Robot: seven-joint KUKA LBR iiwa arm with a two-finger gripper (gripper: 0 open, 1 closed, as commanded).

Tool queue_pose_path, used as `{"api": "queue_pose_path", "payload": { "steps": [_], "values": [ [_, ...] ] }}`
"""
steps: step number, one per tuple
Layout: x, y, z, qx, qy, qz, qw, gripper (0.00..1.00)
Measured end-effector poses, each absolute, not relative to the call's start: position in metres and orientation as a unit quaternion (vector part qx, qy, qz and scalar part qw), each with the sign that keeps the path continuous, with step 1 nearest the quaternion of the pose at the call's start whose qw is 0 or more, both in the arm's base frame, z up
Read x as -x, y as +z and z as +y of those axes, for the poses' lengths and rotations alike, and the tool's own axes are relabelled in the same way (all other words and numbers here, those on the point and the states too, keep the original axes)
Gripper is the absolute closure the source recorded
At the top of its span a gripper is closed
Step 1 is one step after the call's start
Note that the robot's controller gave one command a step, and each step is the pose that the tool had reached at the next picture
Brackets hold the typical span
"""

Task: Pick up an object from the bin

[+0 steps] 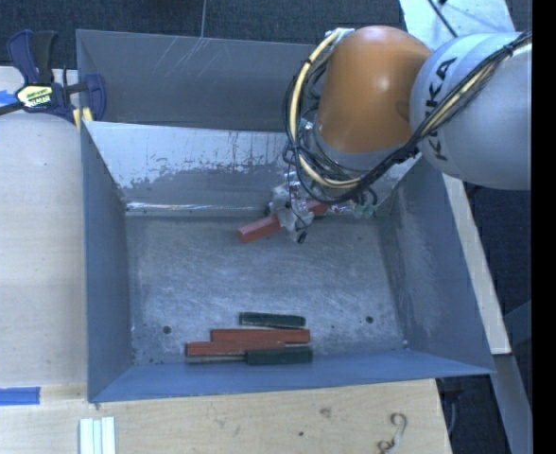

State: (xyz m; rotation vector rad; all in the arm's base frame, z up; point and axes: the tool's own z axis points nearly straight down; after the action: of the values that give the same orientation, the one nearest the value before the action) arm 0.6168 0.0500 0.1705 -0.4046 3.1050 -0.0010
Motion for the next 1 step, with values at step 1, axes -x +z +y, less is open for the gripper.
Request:
{"api": "queue_pose_path", "payload": {
  "steps": [1],
  "values": [
    [-0.6179,0.1758,0.0497,0.127,0.000,0.992,0.003,1.00]
  ]
}}
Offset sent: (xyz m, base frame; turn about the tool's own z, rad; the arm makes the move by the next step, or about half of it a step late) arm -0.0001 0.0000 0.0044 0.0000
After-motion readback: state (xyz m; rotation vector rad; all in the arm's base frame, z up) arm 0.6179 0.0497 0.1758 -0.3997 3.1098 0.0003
